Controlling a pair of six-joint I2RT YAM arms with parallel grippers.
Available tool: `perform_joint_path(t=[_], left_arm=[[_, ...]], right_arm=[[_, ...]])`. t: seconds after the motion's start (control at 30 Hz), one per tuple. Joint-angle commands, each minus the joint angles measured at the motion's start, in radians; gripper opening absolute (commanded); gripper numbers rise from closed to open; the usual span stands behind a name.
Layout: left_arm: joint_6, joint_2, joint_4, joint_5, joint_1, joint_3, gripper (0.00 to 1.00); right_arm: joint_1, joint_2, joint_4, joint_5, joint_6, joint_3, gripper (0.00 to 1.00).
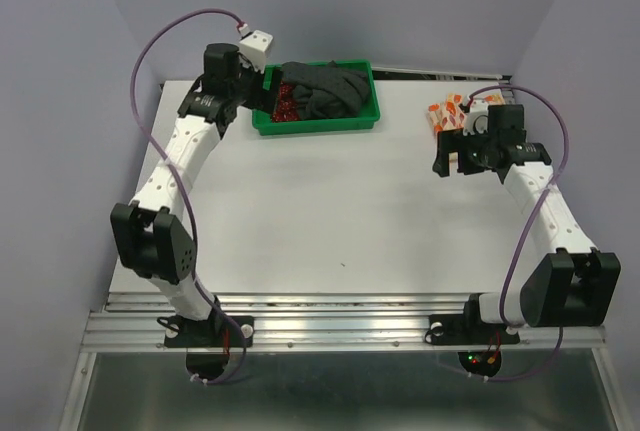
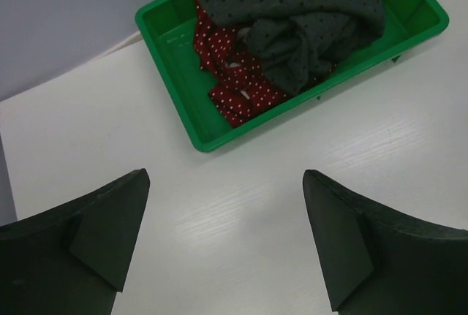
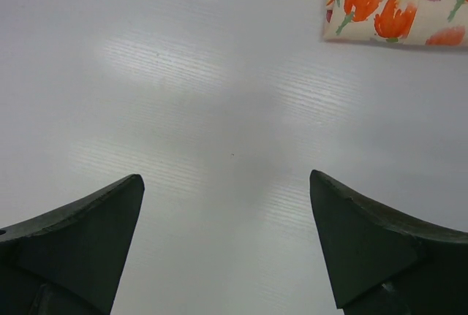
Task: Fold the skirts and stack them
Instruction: Grab the skirt from the pile
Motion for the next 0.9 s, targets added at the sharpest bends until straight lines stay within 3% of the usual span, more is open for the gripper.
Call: perform_joint_path(t=[0.0,0.17,0.5,0.6,0.67,0.73,0.87], left_arm=[[-0.083,0.161,0.054,0.032,-0.026,0.163,0.96],[-0.128,0.330,0.089,0.083,-0.057,0.303,0.94],[-0.226,0.544,0.266,0.205,-0.082,0.348,0.93],[-0.226,0.586,0.287,0.202,-0.083,0.368,0.79],[-0.226,0.610,0.283,0.185,-0.083,0.379,0.64],[-0.226,0.610,0.281,0.193,-0.078,0.374,0.59],[-0.194,0.587,0.277,0.228,-0.077,0.339,0.57]], right_arm=[[-0.001,0.010,-0.002,0.024,-0.004,0.059,1.00],[-0.001,0.033,-0.013,0.036,-0.007,0.080,1.00],[-0.001,0.082,-0.016,0.034,-0.008,0.088,1.00],[-0.001,0.086,-0.019,0.037,-0.008,0.090,1.00],[-0.001,0.085,-0.019,0.039,-0.010,0.090,1.00],[-0.001,0.085,-0.019,0.041,-0.010,0.088,1.00],[-0.001,0.091,-0.016,0.033,-0.008,0.083,1.00]])
